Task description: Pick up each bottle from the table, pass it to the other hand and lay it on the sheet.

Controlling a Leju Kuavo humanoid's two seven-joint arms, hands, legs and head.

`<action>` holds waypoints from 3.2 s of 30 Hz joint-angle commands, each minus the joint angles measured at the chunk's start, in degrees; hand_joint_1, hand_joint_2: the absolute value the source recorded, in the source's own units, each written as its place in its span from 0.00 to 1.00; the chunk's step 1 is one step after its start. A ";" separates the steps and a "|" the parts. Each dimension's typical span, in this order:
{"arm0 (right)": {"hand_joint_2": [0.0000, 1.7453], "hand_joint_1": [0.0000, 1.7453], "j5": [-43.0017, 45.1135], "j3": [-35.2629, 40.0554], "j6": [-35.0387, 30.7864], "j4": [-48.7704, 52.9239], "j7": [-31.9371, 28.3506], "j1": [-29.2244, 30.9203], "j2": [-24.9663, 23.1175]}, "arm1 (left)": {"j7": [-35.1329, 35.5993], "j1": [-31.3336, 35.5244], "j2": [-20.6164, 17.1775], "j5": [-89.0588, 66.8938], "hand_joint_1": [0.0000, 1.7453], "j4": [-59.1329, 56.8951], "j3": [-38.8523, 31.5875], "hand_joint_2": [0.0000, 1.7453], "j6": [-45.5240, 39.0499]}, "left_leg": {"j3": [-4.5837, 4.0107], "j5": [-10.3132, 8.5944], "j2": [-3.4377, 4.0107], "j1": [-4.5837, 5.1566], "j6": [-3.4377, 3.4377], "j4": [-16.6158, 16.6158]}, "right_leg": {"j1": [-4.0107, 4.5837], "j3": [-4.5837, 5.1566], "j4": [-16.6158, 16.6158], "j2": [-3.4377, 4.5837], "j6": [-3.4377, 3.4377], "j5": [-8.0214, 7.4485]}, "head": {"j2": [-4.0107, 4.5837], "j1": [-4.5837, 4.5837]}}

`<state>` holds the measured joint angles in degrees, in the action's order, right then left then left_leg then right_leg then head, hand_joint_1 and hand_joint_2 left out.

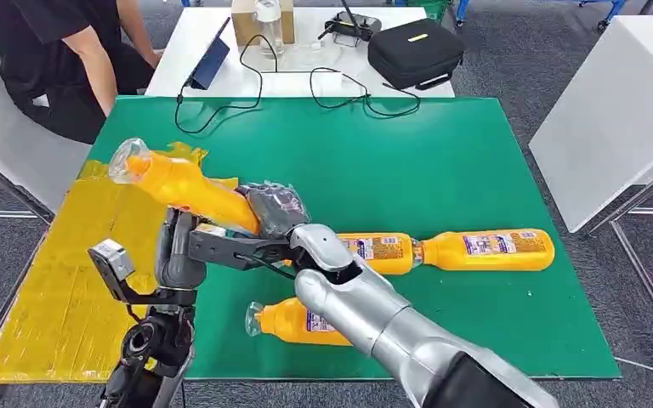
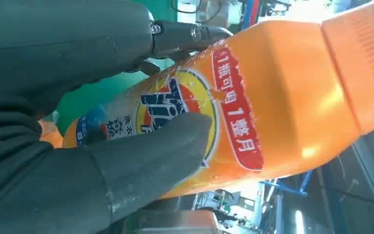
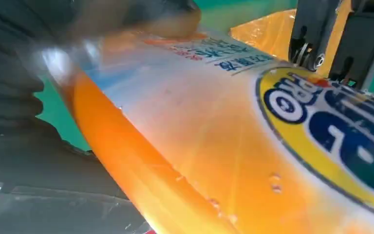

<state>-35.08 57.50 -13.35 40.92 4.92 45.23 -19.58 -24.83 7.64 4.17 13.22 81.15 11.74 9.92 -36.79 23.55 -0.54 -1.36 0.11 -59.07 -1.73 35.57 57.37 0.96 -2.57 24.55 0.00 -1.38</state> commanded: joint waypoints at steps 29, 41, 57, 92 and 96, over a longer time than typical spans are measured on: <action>1.00 0.99 -1.43 -3.60 0.43 -2.35 -0.70 -1.58 -0.42 | 0.97 5.32 2.13 -2.20 0.00 -0.50 3.51 1.00 1.85 | 0.24 0.05 -0.23 -0.06 0.09 0.03 | 0.12 -0.37 -0.10 -0.36 0.17 0.12 | 0.00 0.02; 1.00 0.98 -3.23 -36.98 9.65 58.57 -8.63 -17.52 9.40 | -4.71 -0.11 -0.36 -14.39 0.00 3.44 -12.07 1.00 -8.00 | -0.09 0.09 -0.16 -0.06 0.08 -0.07 | 0.10 -0.10 0.00 -0.22 0.12 0.11 | 0.00 0.02; 1.00 0.99 0.05 -39.09 6.10 61.64 -14.01 -25.94 16.88 | -5.05 -2.12 -4.13 -15.22 0.00 8.52 -7.46 1.00 -8.94 | 0.08 0.09 -0.20 -0.02 0.09 0.06 | 0.08 -0.27 -0.12 -0.31 0.15 0.09 | 0.00 0.00; 1.00 0.91 -7.56 -33.12 6.00 66.09 -15.36 -47.86 13.96 | -7.62 -13.10 -2.80 -7.57 0.00 13.51 5.19 0.00 -1.26 | 0.13 0.29 -0.15 0.00 0.13 0.02 | 0.08 -0.29 -0.06 -0.24 0.23 0.23 | 0.00 0.00; 1.00 0.92 -9.24 -35.25 6.95 70.69 -15.03 -49.19 13.38 | -8.41 -12.26 -2.08 -6.55 0.00 13.94 3.47 0.00 0.64 | 0.01 0.24 -0.25 0.00 0.13 0.01 | 0.07 -0.21 -0.06 -0.32 0.18 0.20 | 0.00 0.02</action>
<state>-42.71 27.56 -7.87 103.85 -10.73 -2.29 -4.57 -33.18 -5.69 0.72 6.51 94.58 19.28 8.66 -37.02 23.66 -0.77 -1.35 0.15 -59.04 -1.73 35.65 57.33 0.79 -2.55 24.62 0.00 -1.36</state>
